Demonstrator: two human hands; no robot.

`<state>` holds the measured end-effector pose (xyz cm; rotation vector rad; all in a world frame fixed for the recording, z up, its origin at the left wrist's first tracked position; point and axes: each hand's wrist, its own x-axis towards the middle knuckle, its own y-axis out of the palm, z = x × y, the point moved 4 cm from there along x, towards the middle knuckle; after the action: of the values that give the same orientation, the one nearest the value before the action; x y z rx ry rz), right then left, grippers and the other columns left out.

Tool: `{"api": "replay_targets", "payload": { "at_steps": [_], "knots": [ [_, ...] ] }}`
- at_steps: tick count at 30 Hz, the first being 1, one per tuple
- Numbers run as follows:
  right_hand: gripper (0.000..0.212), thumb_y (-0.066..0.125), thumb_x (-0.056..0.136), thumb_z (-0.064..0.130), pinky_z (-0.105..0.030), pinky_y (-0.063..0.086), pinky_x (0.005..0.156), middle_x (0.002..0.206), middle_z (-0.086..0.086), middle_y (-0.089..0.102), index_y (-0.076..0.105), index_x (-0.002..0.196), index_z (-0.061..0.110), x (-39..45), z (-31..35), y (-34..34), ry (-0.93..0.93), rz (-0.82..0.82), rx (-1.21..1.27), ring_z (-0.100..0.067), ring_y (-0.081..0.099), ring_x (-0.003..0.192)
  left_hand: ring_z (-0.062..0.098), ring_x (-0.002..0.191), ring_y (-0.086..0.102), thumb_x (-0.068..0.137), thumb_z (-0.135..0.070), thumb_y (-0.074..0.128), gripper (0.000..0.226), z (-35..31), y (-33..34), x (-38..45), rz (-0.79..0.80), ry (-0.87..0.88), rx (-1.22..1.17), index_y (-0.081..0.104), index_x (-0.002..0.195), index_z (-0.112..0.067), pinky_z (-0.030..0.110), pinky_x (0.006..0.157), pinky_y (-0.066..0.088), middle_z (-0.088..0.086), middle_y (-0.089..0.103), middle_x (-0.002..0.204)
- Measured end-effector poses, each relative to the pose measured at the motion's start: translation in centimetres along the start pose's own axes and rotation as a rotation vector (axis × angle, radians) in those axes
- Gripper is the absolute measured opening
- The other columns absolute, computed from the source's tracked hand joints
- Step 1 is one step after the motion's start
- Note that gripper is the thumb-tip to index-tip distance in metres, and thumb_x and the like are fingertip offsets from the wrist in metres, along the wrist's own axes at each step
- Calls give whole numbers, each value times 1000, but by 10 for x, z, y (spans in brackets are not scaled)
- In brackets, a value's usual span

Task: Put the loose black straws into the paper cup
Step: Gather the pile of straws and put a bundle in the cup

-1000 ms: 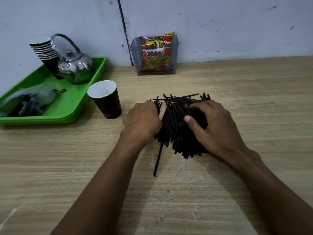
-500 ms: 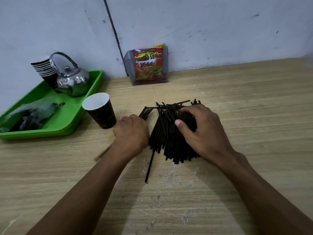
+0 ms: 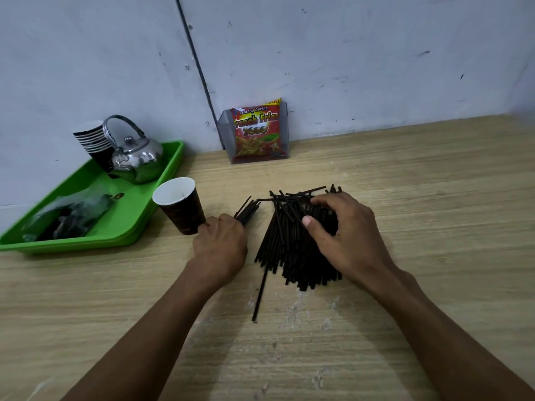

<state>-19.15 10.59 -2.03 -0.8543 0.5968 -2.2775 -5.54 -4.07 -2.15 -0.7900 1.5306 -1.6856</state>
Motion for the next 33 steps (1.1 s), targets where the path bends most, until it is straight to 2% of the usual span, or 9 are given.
{"api": "replay_targets", "payload": {
  "at_steps": [6,10,13,20,25,27,30,33],
  "knots": [
    [38,67,89,31,-34,49,96,119,1,65,64,124,16,-1,0,-1,2,-6,4,-15,59,112,36,106,58,94,-7,39,26,4,7,1,-123,-16,-5,45,118,0,39,76,48,22,56,118],
    [38,67,89,31,-30,47,94,118,1,65,64,123,16,-1,0,0,-2,-10,0,-14,59,111,36,93,63,95,-5,35,16,6,2,2,-218,119,-54,42,109,-6,36,63,39,18,61,106],
    [38,67,89,31,-33,48,95,119,0,65,64,124,16,-1,-1,2,-1,-5,-10,-15,59,112,35,83,62,95,-4,34,13,6,0,-1,-254,213,-92,40,105,-9,36,60,38,15,59,100],
    [36,68,88,29,-31,48,93,116,1,66,65,121,15,-1,-1,1,-7,-28,-10,-14,60,108,32,76,53,90,-3,43,17,13,0,1,-220,287,-220,39,104,-12,40,63,40,10,53,97],
    [36,68,88,28,-32,49,93,115,1,66,65,121,15,-1,-1,0,-11,-35,-9,-14,60,108,28,83,53,98,-12,47,3,20,-15,15,-181,285,-529,44,99,-11,36,68,37,6,52,88],
    [35,68,88,28,-33,50,93,115,1,67,66,120,15,-1,-1,-1,-15,-46,-14,-14,61,108,26,83,53,99,-14,48,10,25,-23,21,-173,263,-658,51,105,-7,34,69,38,7,56,89],
    [34,69,88,27,-32,50,91,113,1,67,66,119,15,-1,-1,-2,-17,-58,-15,-15,62,104,22,70,49,98,-12,48,7,32,-28,30,-138,250,-885,55,99,-11,34,65,38,2,53,76],
    [32,69,88,26,-32,50,89,111,1,67,67,118,14,-1,-1,-2,-19,-70,-15,-15,62,103,17,59,42,100,-7,43,11,31,-31,33,-45,221,-1256,46,91,-11,31,56,34,2,41,70]
  ]
}}
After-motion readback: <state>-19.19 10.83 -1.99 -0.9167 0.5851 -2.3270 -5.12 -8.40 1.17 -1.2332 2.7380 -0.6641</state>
